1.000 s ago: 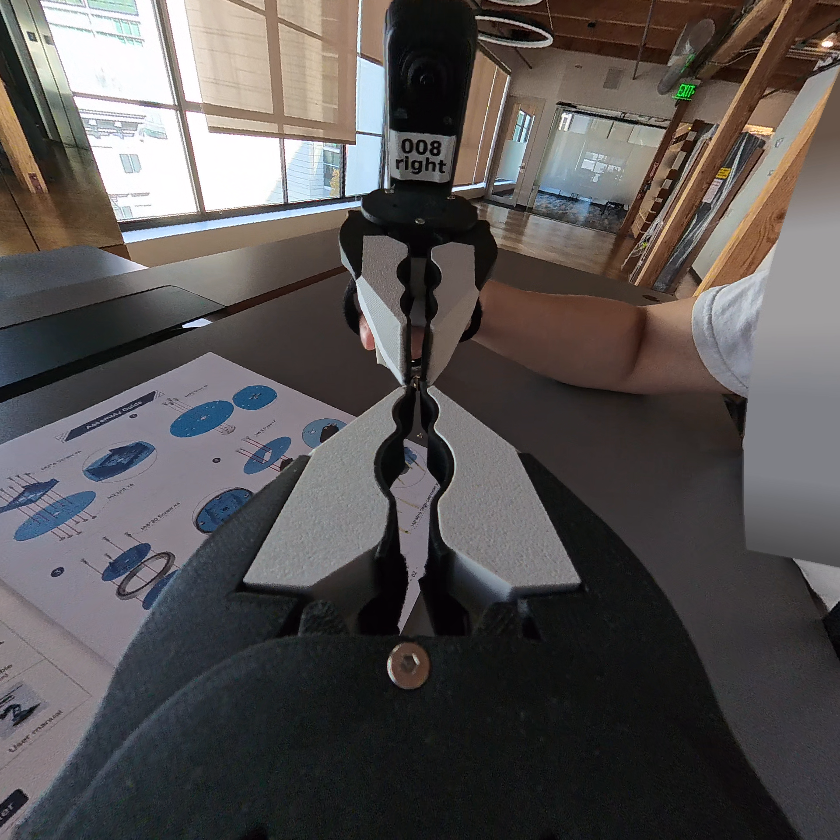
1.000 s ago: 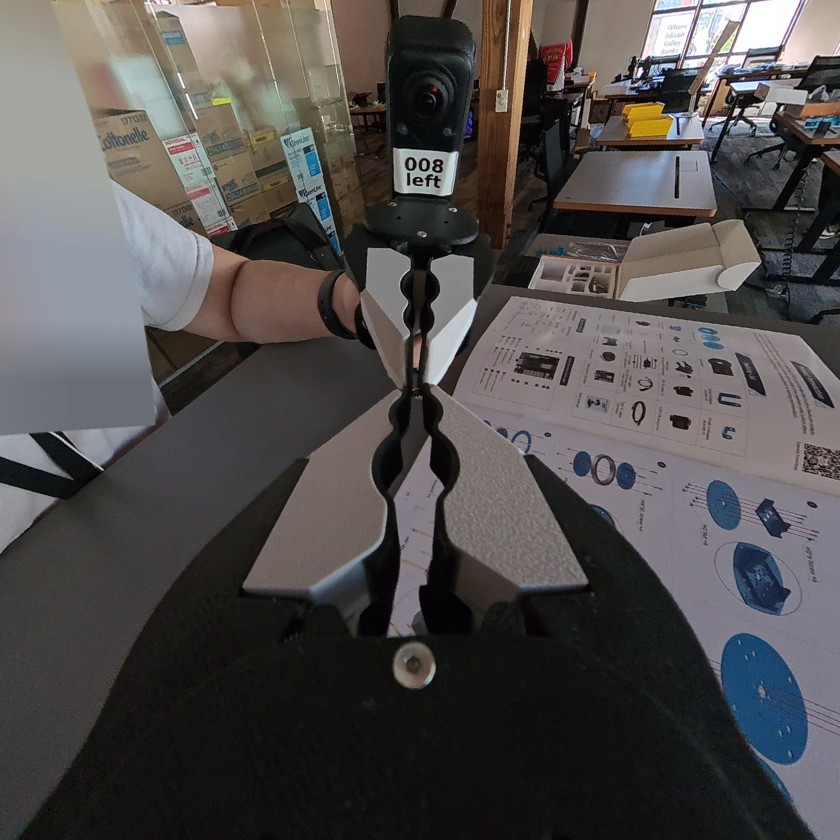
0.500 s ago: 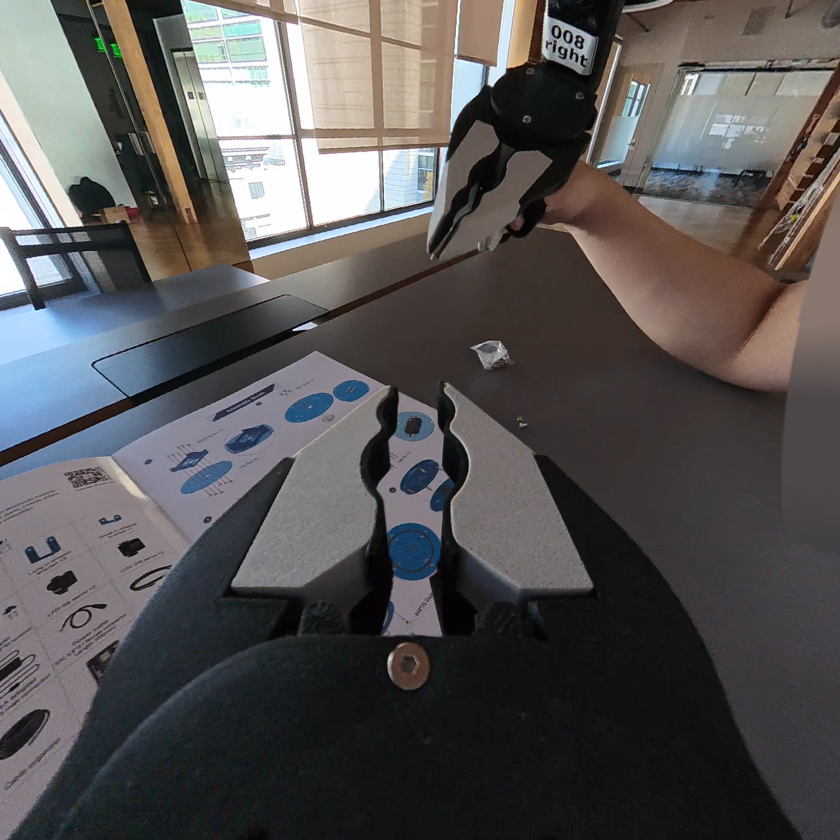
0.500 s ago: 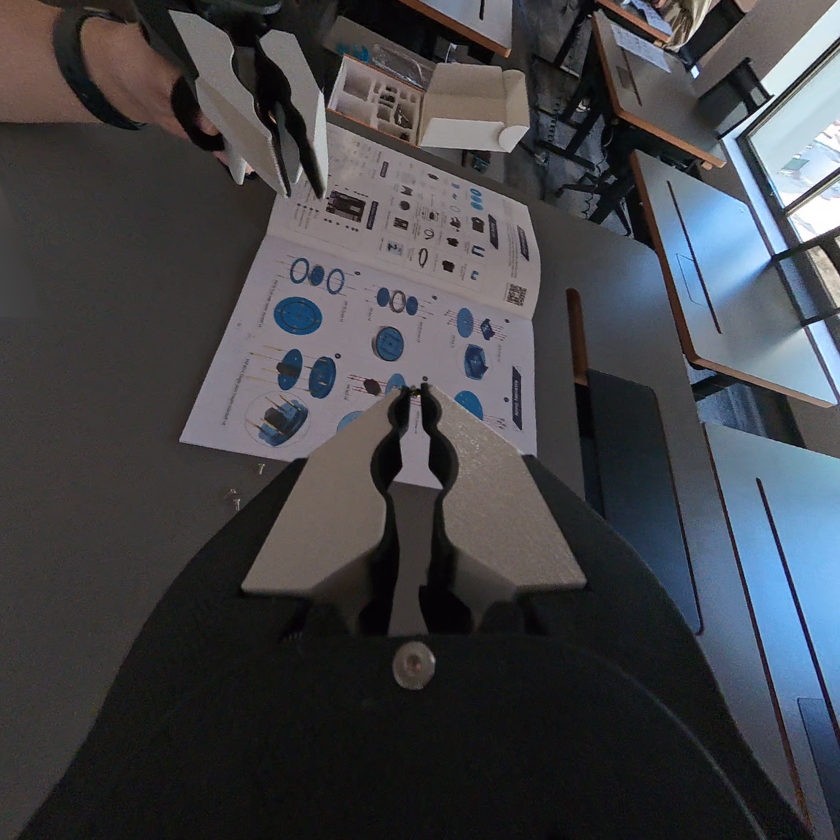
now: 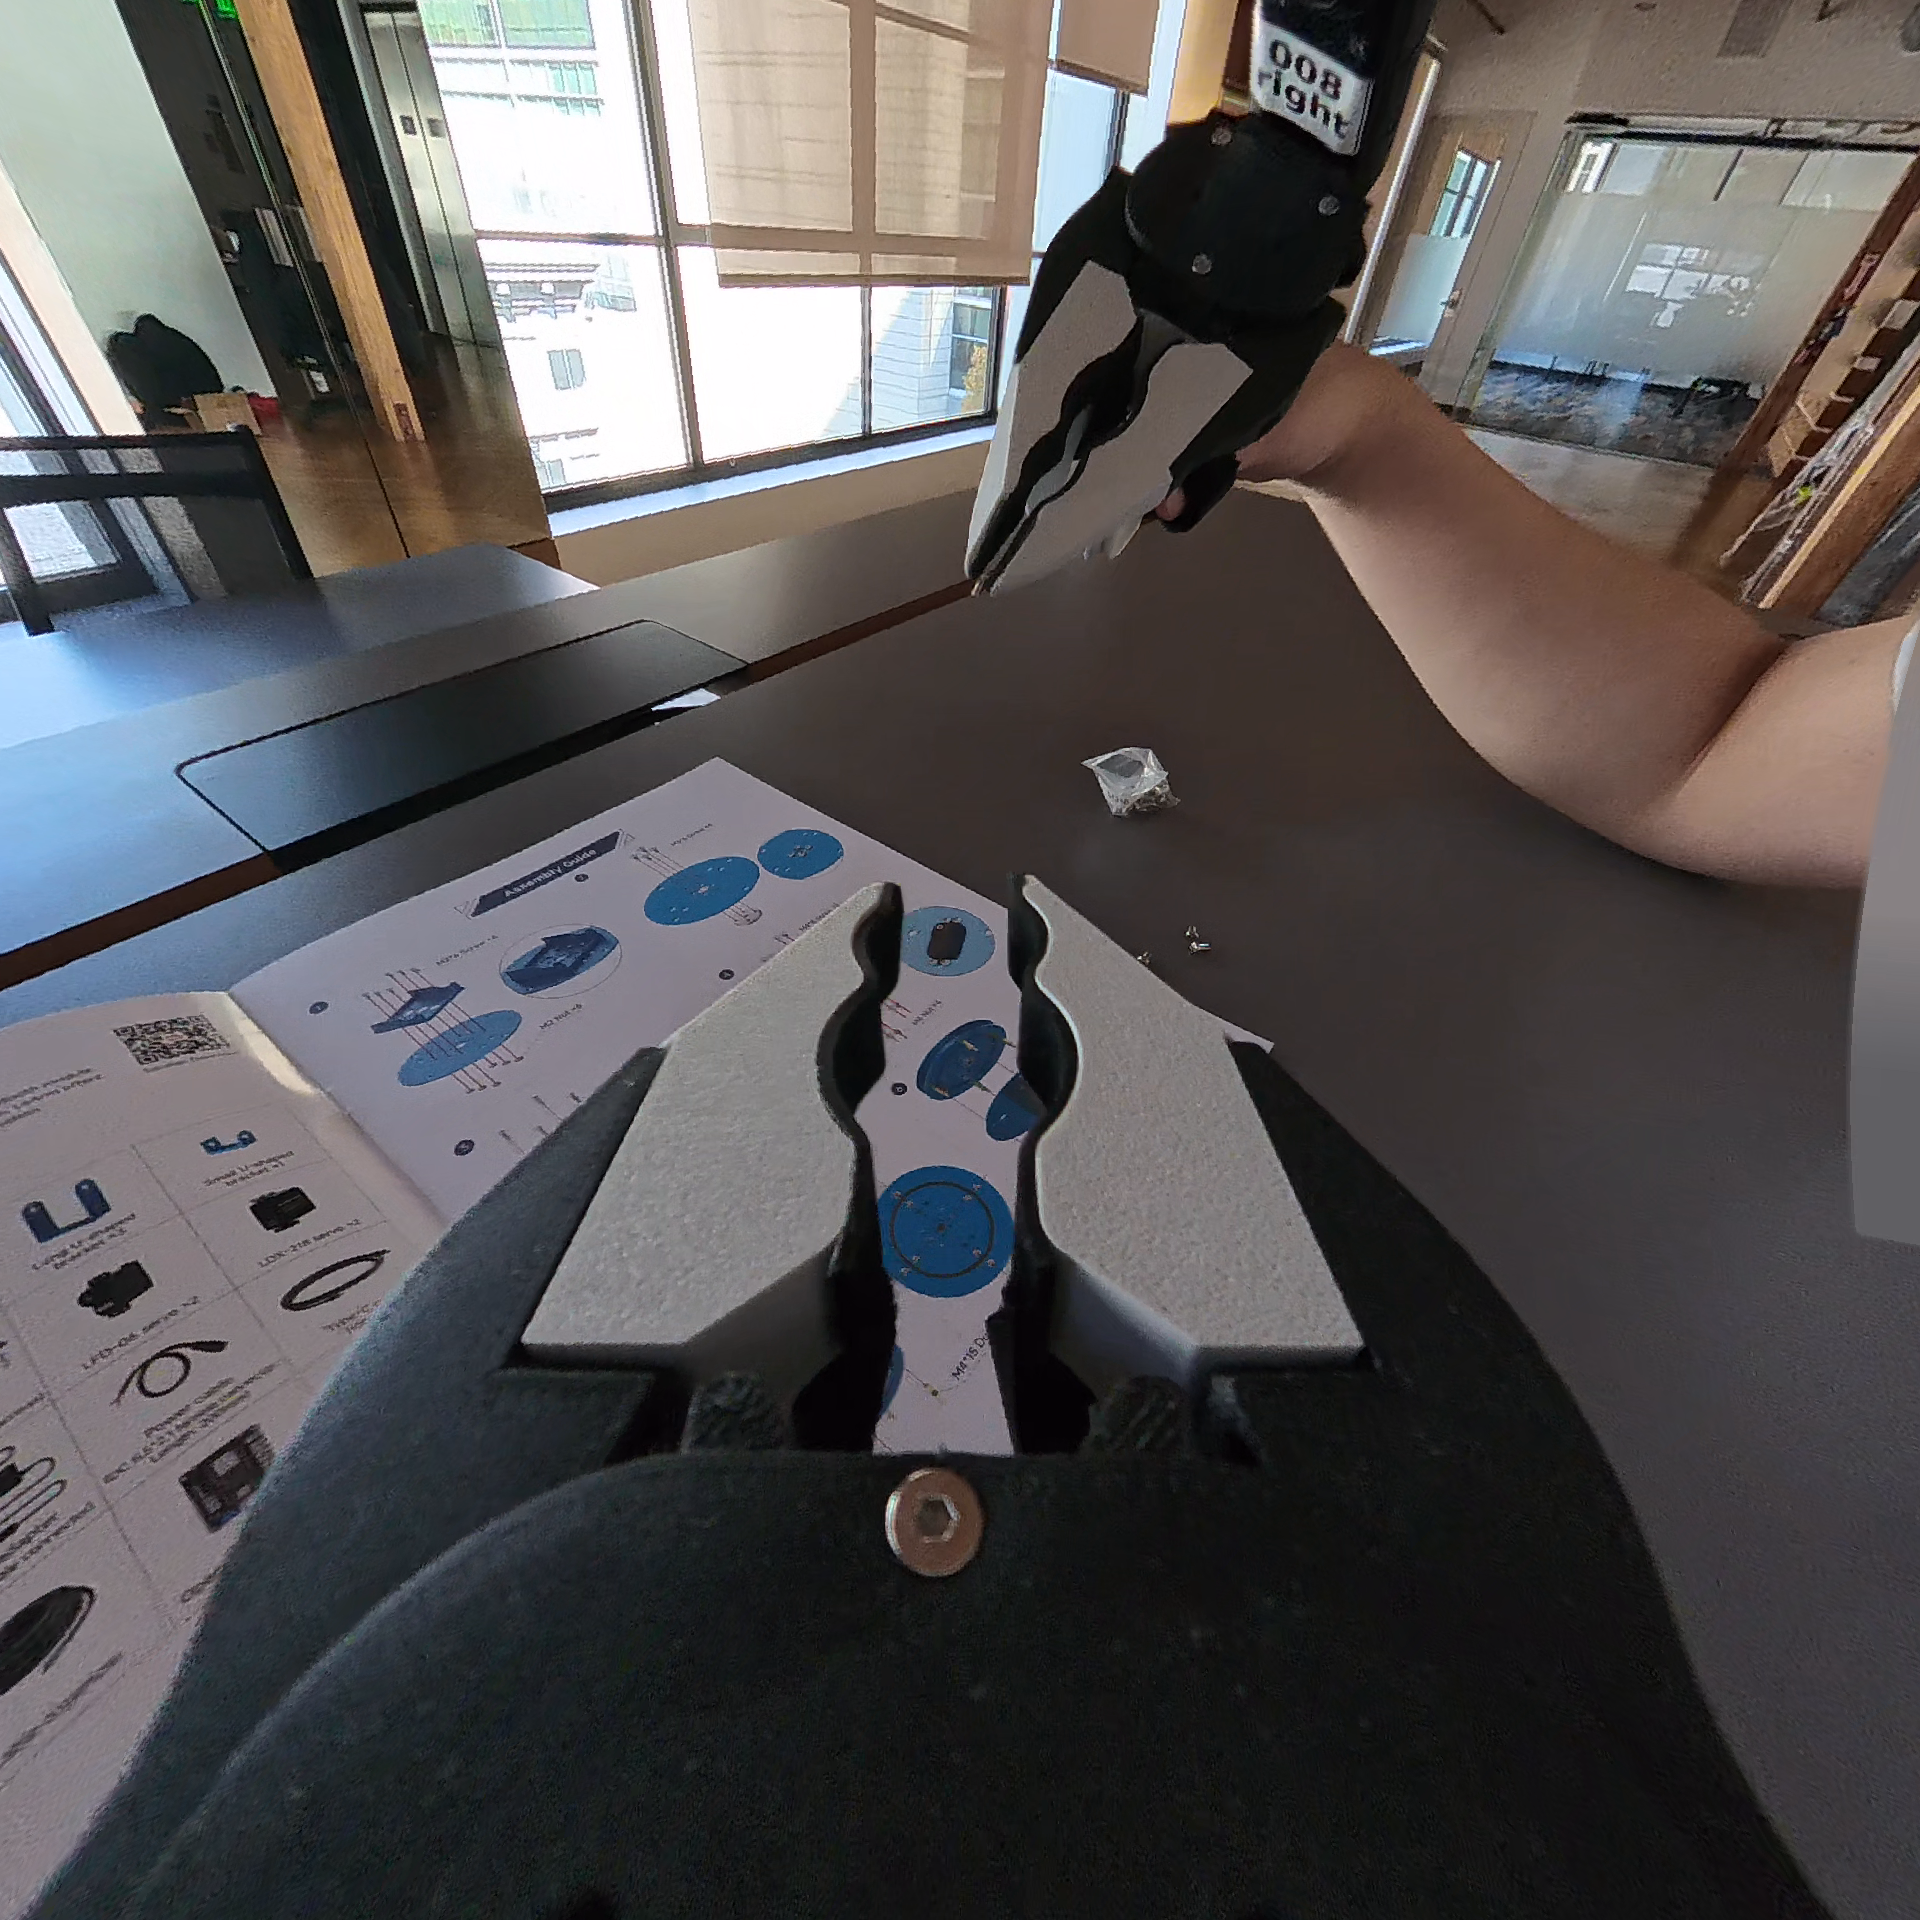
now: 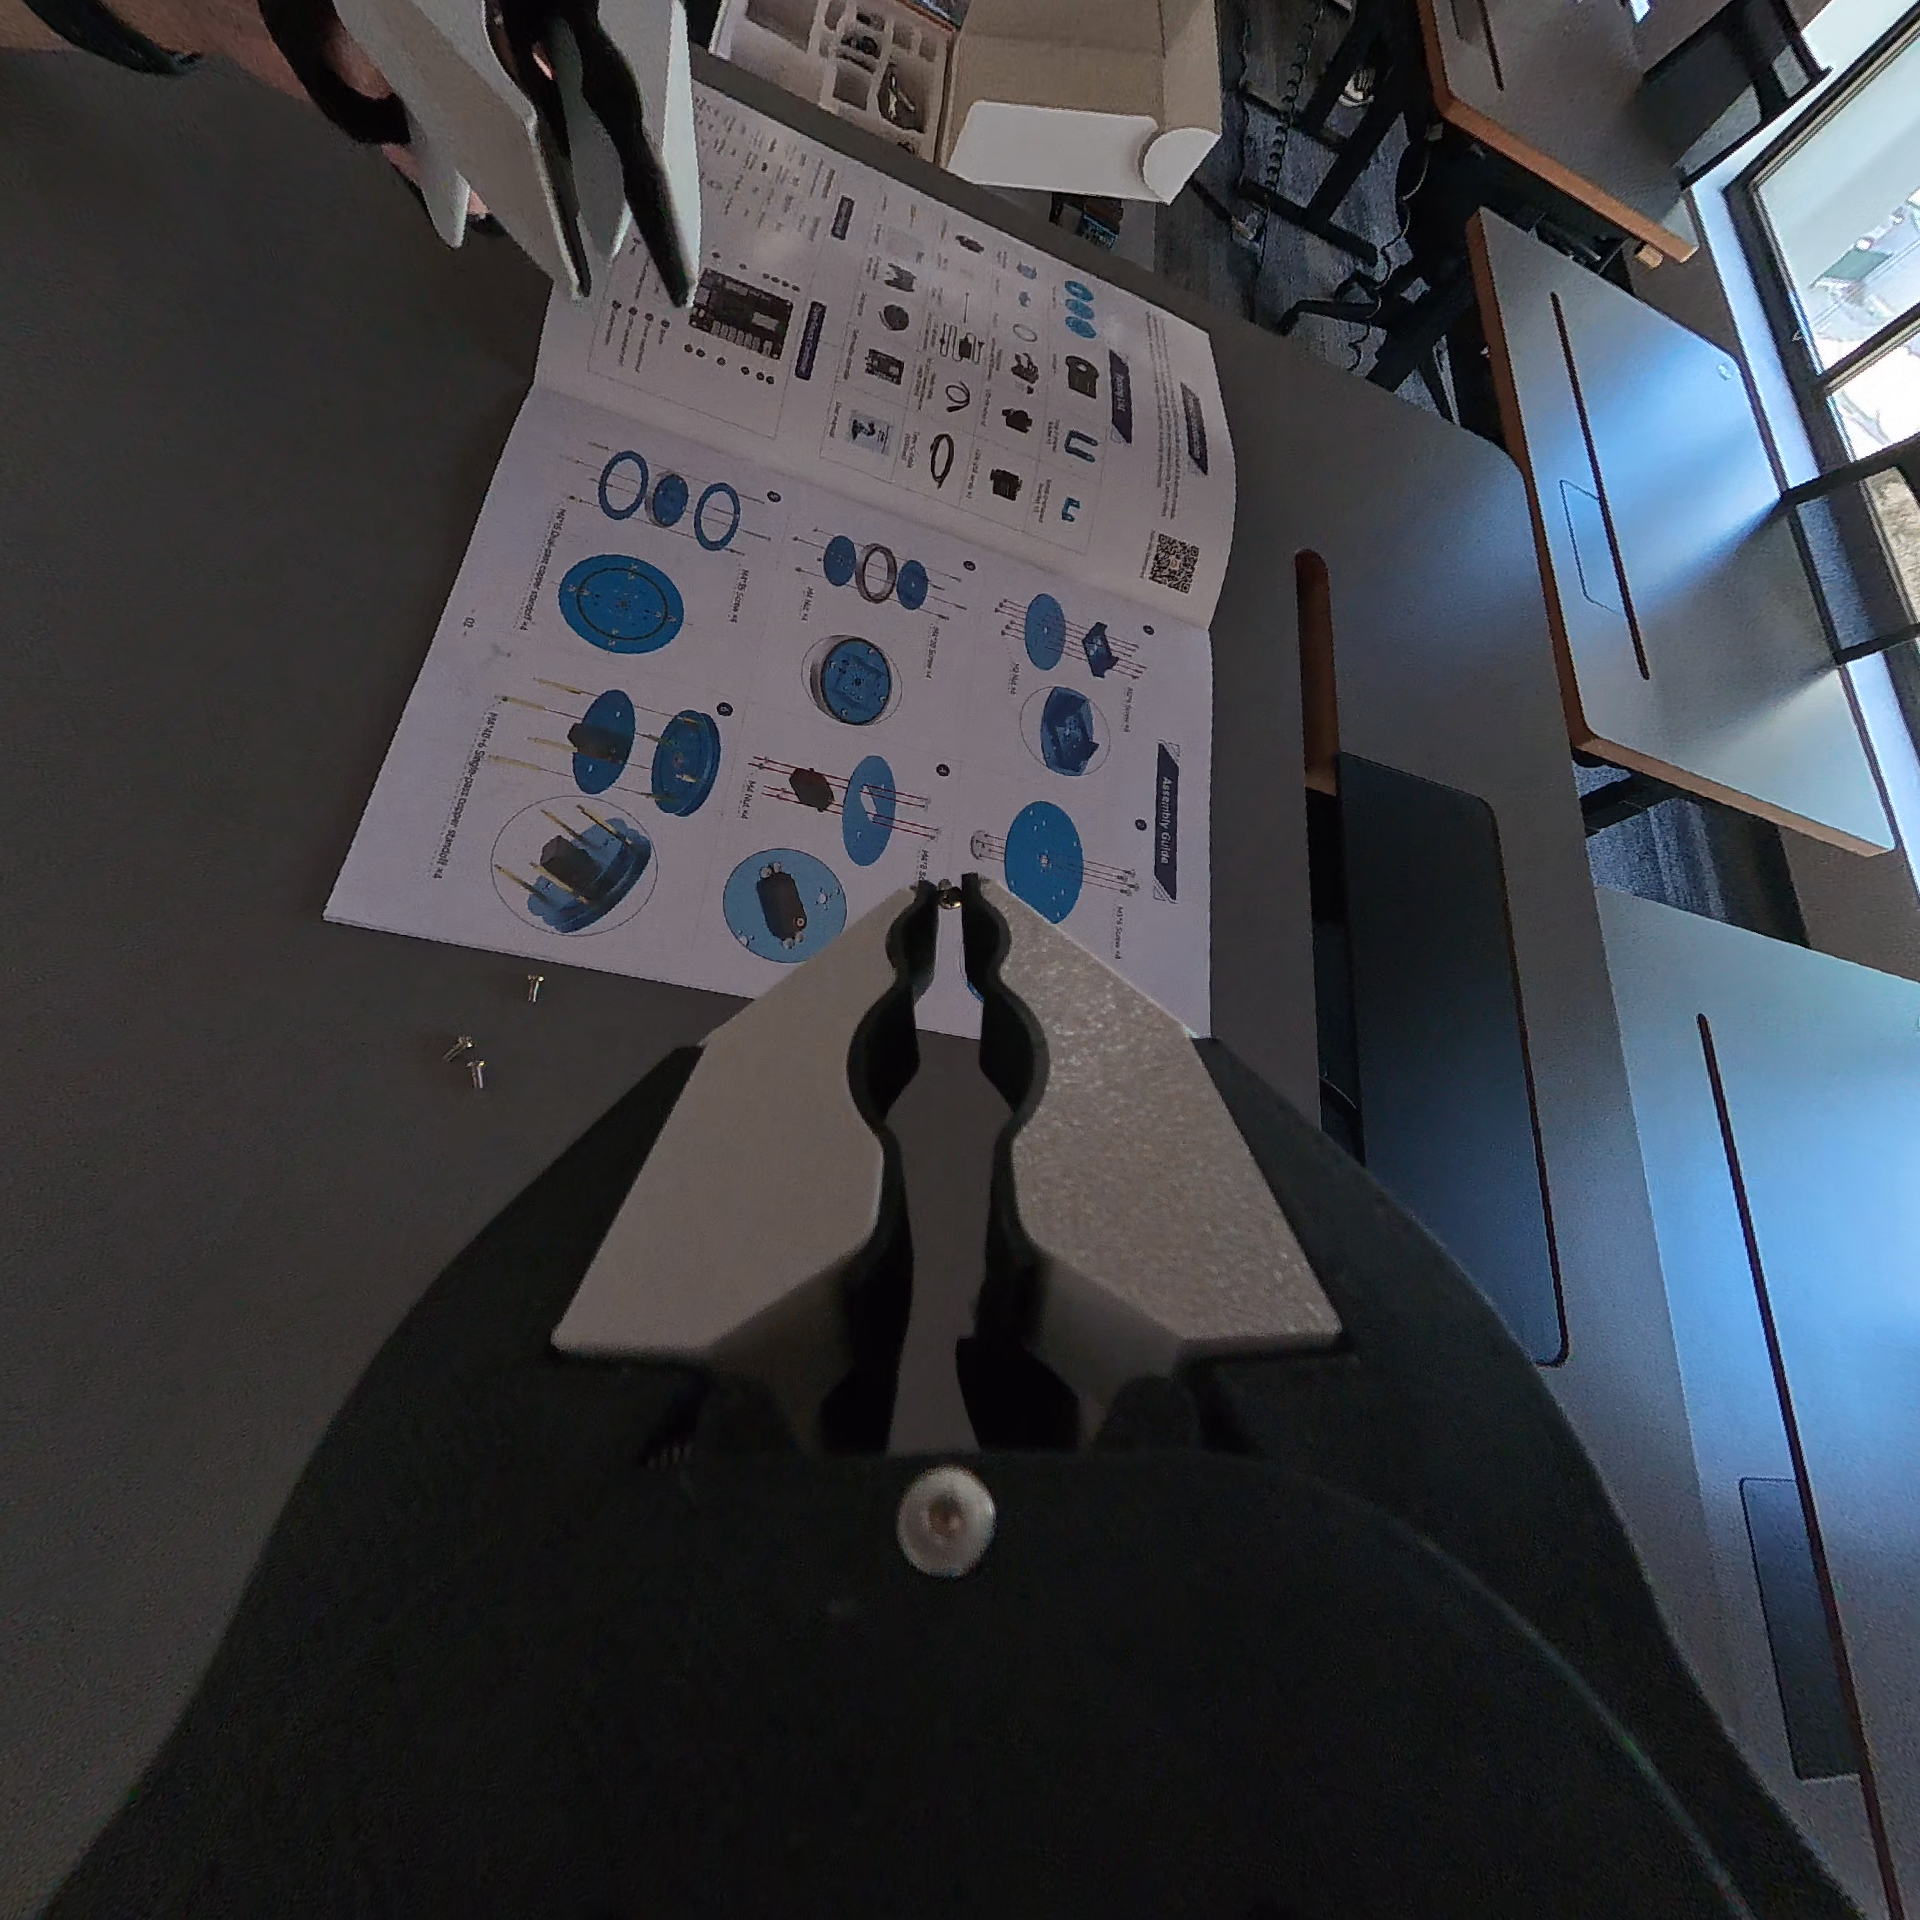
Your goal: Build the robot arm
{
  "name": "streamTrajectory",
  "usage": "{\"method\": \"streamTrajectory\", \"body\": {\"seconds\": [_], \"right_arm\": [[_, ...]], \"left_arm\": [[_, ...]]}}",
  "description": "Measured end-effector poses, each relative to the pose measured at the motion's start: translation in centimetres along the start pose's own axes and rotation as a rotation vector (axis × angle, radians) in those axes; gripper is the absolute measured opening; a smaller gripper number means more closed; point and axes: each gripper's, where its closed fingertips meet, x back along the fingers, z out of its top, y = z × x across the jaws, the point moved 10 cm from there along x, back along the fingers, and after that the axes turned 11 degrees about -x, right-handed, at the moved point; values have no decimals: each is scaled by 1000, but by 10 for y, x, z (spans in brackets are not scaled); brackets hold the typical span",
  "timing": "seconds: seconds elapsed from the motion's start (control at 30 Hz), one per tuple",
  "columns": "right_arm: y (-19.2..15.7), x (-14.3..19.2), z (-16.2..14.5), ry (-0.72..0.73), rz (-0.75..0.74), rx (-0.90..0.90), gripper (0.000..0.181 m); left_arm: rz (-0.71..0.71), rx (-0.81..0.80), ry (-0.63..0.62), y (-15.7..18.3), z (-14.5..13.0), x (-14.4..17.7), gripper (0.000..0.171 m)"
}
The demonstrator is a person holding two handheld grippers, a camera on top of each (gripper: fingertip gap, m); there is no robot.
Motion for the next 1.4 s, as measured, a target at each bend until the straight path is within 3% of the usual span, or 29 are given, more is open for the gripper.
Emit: {"method": "streamTrajectory", "body": {"seconds": [0.33, 0.57, 0.7, 0.83, 0.93, 1.03, 1.13, 1.27, 1.4], "right_arm": [[0, -2, 7, 1, -32, 29, 4], [-24, 0, 51, 65, -75, 88, 4], [-52, 4, 82, 110, -138, 117, 4], [-90, -2, 120, 220, -116, 92, 4], [-128, -27, 142, 287, -90, 41, 3], [-171, -73, 160, 315, -89, 1, 3], [-215, -134, 184, 355, -129, -62, 3], [-270, -225, 233, 475, -157, -171, 4], [-303, -315, 290, 536, -82, -247, 4]], "left_arm": [[100, 11, 42, -15, 6, 18, 21], [182, 26, 182, -24, 30, 50, 24], [258, 101, 343, -14, 58, 120, 27], [416, 25, 170, 16, 54, 243, 33], [666, -25, 6, 50, 18, 359, 35], [869, 46, -218, 86, -51, 465, 41], [927, 125, -344, 111, -128, 549, 41], [857, 232, -340, 106, -212, 627, 39], [751, 255, -347, 66, -255, 669, 42]]}}
